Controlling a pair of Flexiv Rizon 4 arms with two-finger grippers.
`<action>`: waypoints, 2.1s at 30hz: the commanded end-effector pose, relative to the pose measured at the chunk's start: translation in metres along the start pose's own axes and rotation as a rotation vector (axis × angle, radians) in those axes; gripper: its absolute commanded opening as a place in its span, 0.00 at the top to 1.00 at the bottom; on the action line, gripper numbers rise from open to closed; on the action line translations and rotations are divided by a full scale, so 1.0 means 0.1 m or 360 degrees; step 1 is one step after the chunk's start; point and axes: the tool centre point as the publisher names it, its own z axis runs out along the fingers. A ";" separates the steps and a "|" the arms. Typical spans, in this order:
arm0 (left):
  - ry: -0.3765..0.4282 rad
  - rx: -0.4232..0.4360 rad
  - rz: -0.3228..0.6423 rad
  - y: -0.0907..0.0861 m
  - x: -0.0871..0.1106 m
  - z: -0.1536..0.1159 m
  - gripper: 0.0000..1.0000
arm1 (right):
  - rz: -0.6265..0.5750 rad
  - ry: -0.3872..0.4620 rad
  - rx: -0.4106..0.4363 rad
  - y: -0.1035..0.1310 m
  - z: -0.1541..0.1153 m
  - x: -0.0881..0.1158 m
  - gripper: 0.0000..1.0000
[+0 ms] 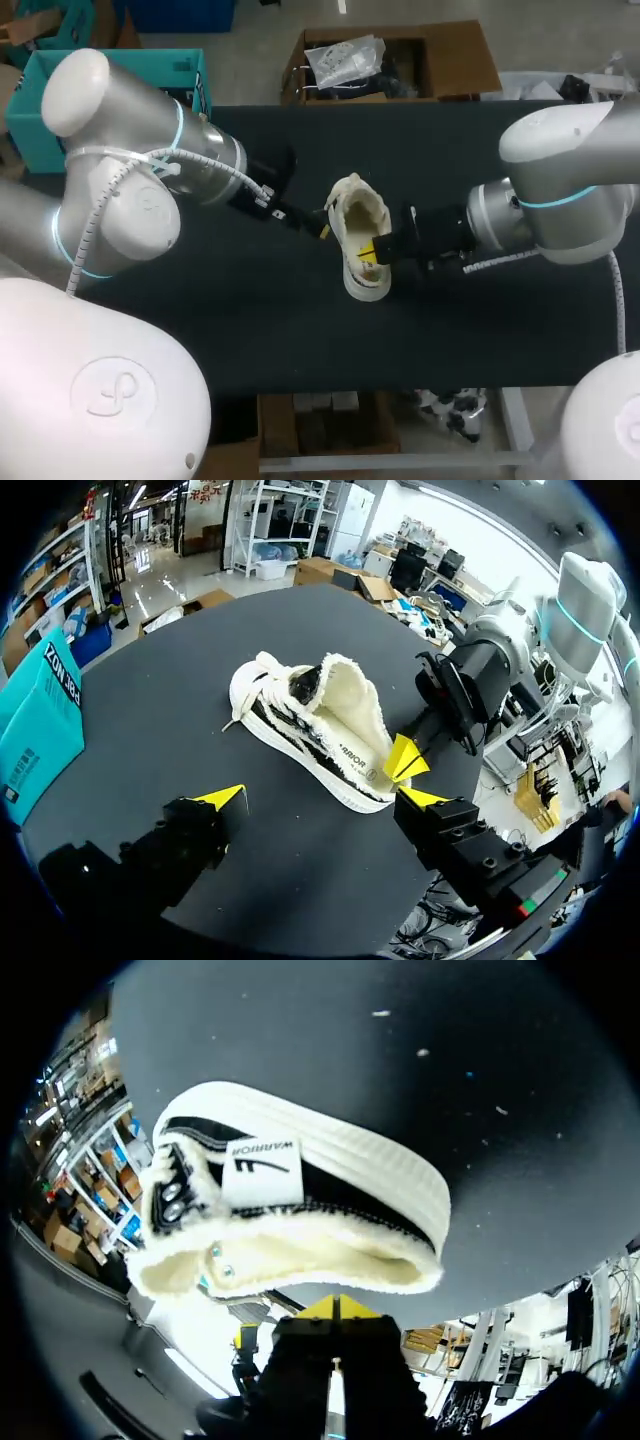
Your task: Open the shoe tongue, take the insole out of the shoe, put the insole back into the shoe, and pack the shoe into the shoebox
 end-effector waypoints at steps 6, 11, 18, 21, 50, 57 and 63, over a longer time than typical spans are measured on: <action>-0.0325 -0.0380 -0.0011 -0.04 0.07 0.09 0.00 | -0.0357 -0.0219 0.0442 0.03 -0.64 -0.09 0.10; -0.0325 -0.0380 -0.0011 -0.04 0.07 0.09 0.00 | -0.0370 -0.0318 0.0617 0.03 -0.86 -0.03 0.00; -0.0325 -0.0380 -0.0011 -0.04 0.07 0.09 0.00 | -0.0370 -0.0318 0.0617 0.03 -0.86 -0.03 0.00; -0.0325 -0.0380 -0.0011 -0.04 0.07 0.09 0.00 | -0.0370 -0.0318 0.0617 0.03 -0.86 -0.03 0.00; -0.1012 -0.0660 -0.0879 0.02 0.17 0.60 0.00 | -0.1301 -0.1061 0.0110 -0.21 -1.51 -0.22 0.00; -0.1002 -0.0617 -0.0967 -0.05 0.05 0.73 0.05 | -0.1706 -0.1294 -0.0025 -0.18 -1.65 -0.14 0.00; -0.0938 -0.0552 -0.1018 -0.06 -0.04 0.81 0.54 | -0.1918 -0.1391 -0.0099 -0.16 -1.76 -0.15 0.00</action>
